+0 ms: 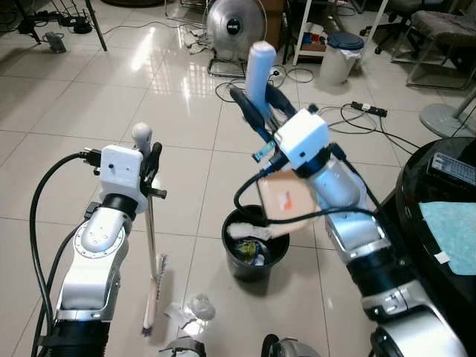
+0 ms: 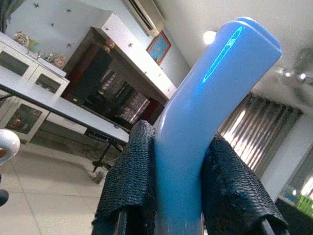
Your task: Sweep floor
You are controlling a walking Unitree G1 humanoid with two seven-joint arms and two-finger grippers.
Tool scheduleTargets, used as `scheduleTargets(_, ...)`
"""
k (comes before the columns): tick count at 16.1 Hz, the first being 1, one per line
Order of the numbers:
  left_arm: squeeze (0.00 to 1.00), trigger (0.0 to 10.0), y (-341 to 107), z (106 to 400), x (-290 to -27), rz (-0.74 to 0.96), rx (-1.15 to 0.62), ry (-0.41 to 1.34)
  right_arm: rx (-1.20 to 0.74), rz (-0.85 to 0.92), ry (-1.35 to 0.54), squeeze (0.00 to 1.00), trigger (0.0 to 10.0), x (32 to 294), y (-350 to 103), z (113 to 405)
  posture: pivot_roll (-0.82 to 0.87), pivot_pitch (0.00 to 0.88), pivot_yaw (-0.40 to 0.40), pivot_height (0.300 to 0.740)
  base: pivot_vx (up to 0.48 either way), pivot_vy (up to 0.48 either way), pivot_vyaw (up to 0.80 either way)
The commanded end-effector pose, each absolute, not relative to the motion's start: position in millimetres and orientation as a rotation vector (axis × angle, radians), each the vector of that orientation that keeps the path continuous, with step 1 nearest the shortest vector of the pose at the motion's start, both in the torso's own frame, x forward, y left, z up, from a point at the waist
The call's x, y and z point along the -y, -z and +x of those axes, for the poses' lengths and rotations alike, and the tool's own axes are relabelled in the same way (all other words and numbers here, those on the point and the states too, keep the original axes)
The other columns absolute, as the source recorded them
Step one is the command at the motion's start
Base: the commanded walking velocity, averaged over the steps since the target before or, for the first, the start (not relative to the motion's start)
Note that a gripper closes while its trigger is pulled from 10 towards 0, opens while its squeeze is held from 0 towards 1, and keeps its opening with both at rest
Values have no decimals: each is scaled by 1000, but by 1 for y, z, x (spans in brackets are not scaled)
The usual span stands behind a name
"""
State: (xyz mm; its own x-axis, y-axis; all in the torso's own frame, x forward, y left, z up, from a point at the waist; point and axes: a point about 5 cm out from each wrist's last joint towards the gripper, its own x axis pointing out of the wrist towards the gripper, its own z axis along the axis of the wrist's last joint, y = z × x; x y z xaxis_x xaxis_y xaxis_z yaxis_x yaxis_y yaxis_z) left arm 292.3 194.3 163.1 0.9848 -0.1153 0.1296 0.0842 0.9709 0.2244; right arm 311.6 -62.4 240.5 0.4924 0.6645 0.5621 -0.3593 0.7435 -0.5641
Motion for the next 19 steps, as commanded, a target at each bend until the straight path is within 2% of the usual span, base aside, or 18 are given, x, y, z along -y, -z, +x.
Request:
scheduleTargets(1,0,10000,-171,295,-192,218,178,108,962,-439,-646,0,10000,62,-263,306,38,89,-17,740,0,0,0)
scheduleTargets(4,0,10000,-169,302,-181,189,165,150,843,-589,-686,0,10000,74,-248,310,17,76,-8,740,0,0,0)
scheduleTargets(5,0,10000,-169,304,-176,183,168,168,824,-537,-599,0,10000,91,-247,307,3,60,4,740,0,0,0)
scheduleTargets(8,0,10000,-171,309,-173,168,164,185,878,-390,-423,0,10000,113,-275,302,-21,39,15,740,0,0,0)
scheduleTargets(9,0,10000,-181,315,-170,144,183,205,920,-173,-270,0,10000,131,-308,298,-39,27,35,740,0,0,0)
scheduleTargets(10,0,10000,-187,318,-169,143,200,215,942,-78,-210,0,10000,140,-322,295,-54,23,43,740,0,0,0)
scheduleTargets(14,0,10000,-192,329,-152,189,211,290,961,-22,-63,0,10000,153,-351,292,-100,0,77,740,0,0,0)
scheduleTargets(19,0,10000,-199,331,-157,235,226,292,894,171,-109,0,10000,159,-338,282,-97,13,65,740,0,0,0)
